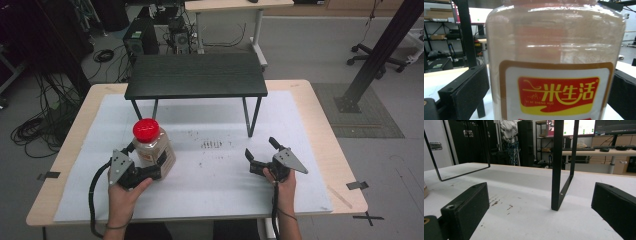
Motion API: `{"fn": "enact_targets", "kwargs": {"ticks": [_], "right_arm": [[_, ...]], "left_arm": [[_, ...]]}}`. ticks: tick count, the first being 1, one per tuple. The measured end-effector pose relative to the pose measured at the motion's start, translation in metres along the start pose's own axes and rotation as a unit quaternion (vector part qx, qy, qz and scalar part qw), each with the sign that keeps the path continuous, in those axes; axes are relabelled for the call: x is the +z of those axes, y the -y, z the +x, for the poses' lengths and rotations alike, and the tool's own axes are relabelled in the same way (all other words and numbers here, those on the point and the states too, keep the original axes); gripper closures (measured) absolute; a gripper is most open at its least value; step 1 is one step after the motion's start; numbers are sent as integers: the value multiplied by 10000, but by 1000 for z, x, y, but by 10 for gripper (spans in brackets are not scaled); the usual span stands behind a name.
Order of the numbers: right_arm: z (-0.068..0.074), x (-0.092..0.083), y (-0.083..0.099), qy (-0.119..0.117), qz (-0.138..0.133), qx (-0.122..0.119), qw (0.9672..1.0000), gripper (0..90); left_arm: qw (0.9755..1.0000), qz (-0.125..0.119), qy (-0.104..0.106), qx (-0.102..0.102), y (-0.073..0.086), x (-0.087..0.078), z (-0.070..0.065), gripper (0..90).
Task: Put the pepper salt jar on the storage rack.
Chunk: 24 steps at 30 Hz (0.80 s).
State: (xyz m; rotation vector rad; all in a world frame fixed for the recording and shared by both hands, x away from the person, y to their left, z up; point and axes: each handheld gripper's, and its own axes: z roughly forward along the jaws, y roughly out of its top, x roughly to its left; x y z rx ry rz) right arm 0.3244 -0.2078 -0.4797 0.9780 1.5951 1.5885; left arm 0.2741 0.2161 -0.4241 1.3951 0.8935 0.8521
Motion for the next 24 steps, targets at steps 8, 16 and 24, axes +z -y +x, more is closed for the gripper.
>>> {"fn": "enact_targets", "kwargs": {"ticks": [8, 16, 24], "right_arm": [[0, 0, 0, -3, -5, 4, 10000, 12], [0, 0, 0, -9, -16, 5, 10000, 12], [0, 0, 0, -13, -17, 5, 10000, 12]], "left_arm": [[10000, -4, -62, -27, 0, 6, -2, 2], [9999, 34, -118, -21, 1, 11, -4, 3], [9999, 67, -150, -6, 2, 13, -5, 7]]}}
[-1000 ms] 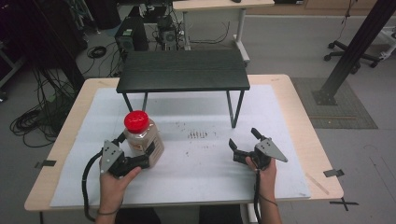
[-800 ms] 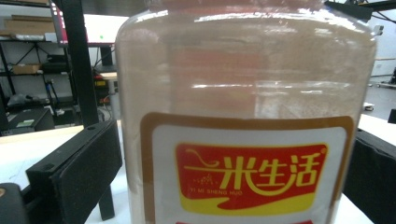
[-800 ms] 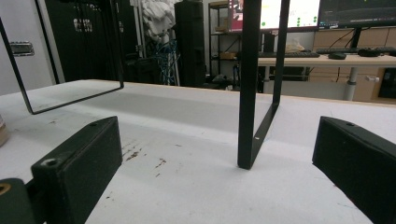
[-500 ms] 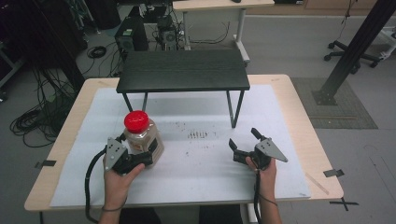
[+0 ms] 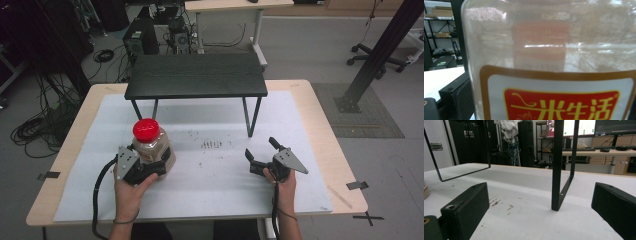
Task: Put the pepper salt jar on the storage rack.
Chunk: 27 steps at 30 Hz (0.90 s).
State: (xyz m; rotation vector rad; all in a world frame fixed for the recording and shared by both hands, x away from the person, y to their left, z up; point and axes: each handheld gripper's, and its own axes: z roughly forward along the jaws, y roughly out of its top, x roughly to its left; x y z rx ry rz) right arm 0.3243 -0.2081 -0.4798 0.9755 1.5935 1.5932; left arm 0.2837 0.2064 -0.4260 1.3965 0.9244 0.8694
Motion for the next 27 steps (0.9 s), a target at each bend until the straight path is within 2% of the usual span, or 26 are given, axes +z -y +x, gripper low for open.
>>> {"fn": "enact_targets", "kwargs": {"ticks": [16, 27], "right_arm": [[0, 0, 0, 1, -3, -8, 10000, 12], [0, 0, 0, 2, -2, -11, 10000, 12]], "left_arm": [[10000, 36, -18, 66, 0, -1, 0, 45], [10000, 58, 23, 4, -1, -2, 0, 111]]}}
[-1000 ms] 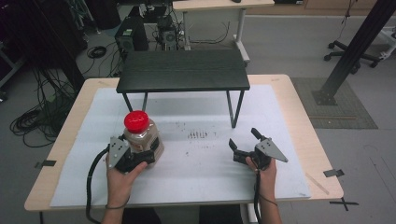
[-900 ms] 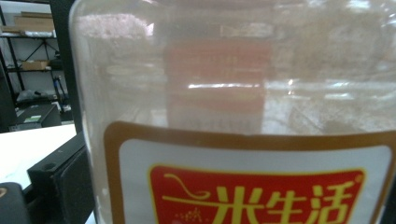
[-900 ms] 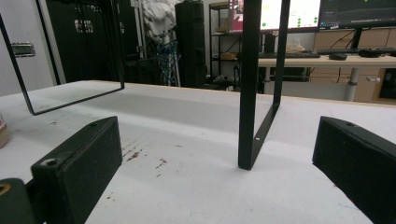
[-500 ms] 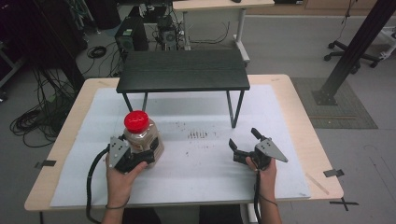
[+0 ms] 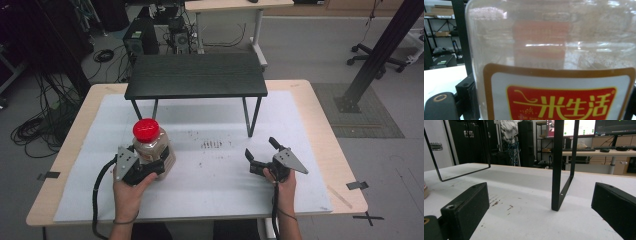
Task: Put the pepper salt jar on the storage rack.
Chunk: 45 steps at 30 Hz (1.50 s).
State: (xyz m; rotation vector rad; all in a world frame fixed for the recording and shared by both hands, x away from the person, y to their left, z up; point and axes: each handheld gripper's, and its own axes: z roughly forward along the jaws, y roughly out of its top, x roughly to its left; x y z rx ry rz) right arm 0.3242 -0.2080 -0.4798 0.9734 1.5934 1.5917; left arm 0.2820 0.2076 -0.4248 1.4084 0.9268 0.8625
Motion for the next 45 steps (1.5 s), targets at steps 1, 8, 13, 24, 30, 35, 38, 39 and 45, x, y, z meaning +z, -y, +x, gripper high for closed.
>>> {"fn": "enact_targets", "kwargs": {"ticks": [1, 8, 13, 24, 30, 35, 38, 39, 45], "right_arm": [[0, 0, 0, -1, -1, 0, 10000, 12], [0, 0, 0, 0, -5, 1, 10000, 12], [0, 0, 0, -2, -7, -3, 10000, 12], [0, 0, 0, 4, -16, -4, 10000, 12], [0, 0, 0, 4, -27, -13, 10000, 12], [0, 0, 0, 6, -25, -15, 10000, 12], [0, -1, 0, 7, -32, -26, 10000, 12], [0, 0, 0, 7, -28, -21, 10000, 12], [0, -1, 0, 5, -40, -29, 10000, 12]], "left_arm": [[10000, 6, -8, 16, 0, 0, 0, 121], [10000, 21, -19, 13, 0, -1, -1, 149], [10000, 32, -39, -2, 0, -1, -1, 183], [10000, 47, -68, -13, -1, -2, -1, 227], [10000, 64, -70, -13, -1, -2, -1, 234], [10000, 59, -56, -1, -1, -2, -1, 247], [10000, 42, -56, 4, 0, -2, -1, 251], [10000, 46, -60, 4, 0, -2, -1, 254], [10000, 56, -50, 12, -1, -2, -1, 258]]}}
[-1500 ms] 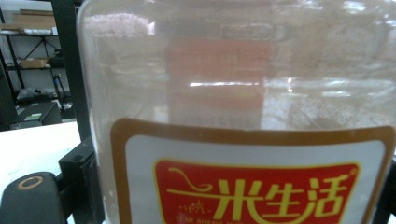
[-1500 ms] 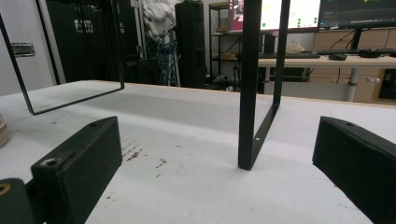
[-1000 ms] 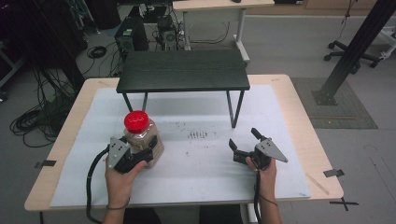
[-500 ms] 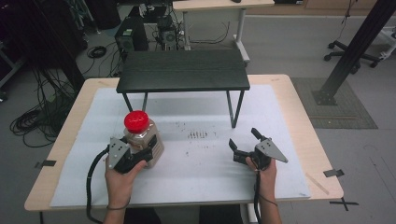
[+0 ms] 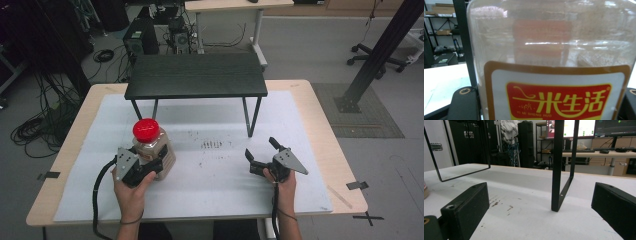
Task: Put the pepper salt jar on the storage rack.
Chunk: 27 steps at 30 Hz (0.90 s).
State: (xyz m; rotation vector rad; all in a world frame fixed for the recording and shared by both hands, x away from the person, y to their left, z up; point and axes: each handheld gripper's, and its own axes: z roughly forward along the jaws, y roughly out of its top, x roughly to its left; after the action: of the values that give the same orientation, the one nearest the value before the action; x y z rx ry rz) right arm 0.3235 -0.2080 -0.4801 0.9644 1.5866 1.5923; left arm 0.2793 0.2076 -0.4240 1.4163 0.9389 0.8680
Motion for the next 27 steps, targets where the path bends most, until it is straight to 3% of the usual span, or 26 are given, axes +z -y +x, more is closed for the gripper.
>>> {"fn": "enact_targets", "kwargs": {"ticks": [18, 27], "right_arm": [[0, 0, 0, -20, 15, 3, 10000, 12], [0, 0, 0, -9, 22, 8, 10000, 12]], "left_arm": [[9999, 56, 153, 31, -5, 1, 6, 262], [9994, 35, 353, -1, -22, -2, 8, 261]]}}
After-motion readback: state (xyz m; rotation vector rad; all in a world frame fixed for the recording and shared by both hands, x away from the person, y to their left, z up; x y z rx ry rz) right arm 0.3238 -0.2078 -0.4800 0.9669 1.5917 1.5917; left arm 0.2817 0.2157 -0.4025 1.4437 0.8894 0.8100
